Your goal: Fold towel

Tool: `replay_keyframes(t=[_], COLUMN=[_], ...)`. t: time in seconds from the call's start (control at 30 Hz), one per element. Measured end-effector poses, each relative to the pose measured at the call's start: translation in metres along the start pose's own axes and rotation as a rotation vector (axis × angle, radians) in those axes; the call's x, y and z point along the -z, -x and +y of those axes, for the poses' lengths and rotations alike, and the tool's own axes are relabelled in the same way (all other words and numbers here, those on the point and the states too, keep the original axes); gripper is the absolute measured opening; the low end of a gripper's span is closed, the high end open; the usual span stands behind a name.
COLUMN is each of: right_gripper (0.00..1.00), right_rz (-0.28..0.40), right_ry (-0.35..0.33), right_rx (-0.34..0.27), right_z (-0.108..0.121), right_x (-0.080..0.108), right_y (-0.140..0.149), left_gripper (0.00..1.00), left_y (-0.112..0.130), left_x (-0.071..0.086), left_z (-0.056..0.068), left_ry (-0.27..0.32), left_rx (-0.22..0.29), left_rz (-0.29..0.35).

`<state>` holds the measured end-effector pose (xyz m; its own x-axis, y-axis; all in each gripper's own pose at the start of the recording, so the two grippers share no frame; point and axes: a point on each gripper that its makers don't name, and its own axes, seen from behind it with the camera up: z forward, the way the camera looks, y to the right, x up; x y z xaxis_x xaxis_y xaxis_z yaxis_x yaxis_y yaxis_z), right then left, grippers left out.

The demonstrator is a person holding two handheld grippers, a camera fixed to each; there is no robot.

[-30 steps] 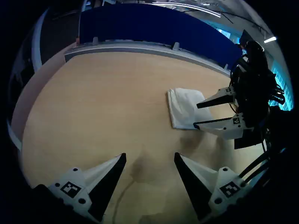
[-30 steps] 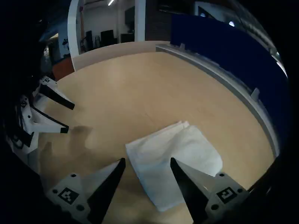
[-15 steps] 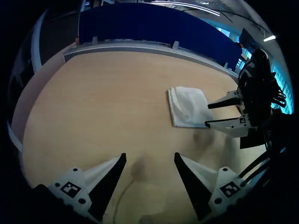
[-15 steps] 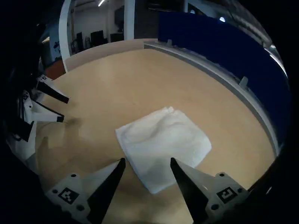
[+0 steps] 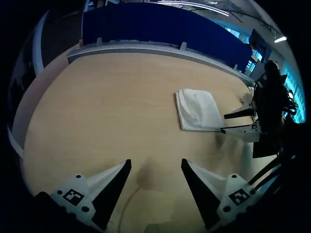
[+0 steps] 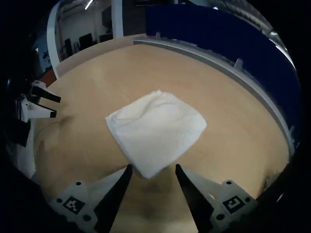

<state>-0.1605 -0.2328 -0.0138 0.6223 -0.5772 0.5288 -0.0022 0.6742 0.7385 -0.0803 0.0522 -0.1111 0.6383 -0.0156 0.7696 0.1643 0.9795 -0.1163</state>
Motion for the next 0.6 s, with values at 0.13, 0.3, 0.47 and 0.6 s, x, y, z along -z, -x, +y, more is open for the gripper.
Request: replay_keyframes(t=[0.13, 0.3, 0.47, 0.6], right_gripper=[0.63, 0.44, 0.26, 0.12], right_rz=[-0.008, -0.003, 0.003, 0.015], right_ry=[-0.004, -0.015, -0.013, -0.015], right_rx=[-0.005, -0.013, -0.033, -0.04], right_z=[-0.0033, -0.0078, -0.0066, -0.0066], right_x=[-0.003, -0.0052, -0.0069, -0.0054], right_y=[0.0053, 0.0087, 0.01, 0.008], left_gripper=[0.95, 0.96, 0.96, 0.95], left_y=[-0.0001, 0.0005, 0.0009, 0.0009], left_x=[0.0006, -0.0001, 0.0001, 0.0009], left_z=[0.001, -0.0003, -0.001, -0.0013], left_ry=[0.0, -0.002, -0.003, -0.004], left_rx=[0.0, 0.003, 0.001, -0.002], left_rz=[0.001, 0.0, -0.001, -0.001])
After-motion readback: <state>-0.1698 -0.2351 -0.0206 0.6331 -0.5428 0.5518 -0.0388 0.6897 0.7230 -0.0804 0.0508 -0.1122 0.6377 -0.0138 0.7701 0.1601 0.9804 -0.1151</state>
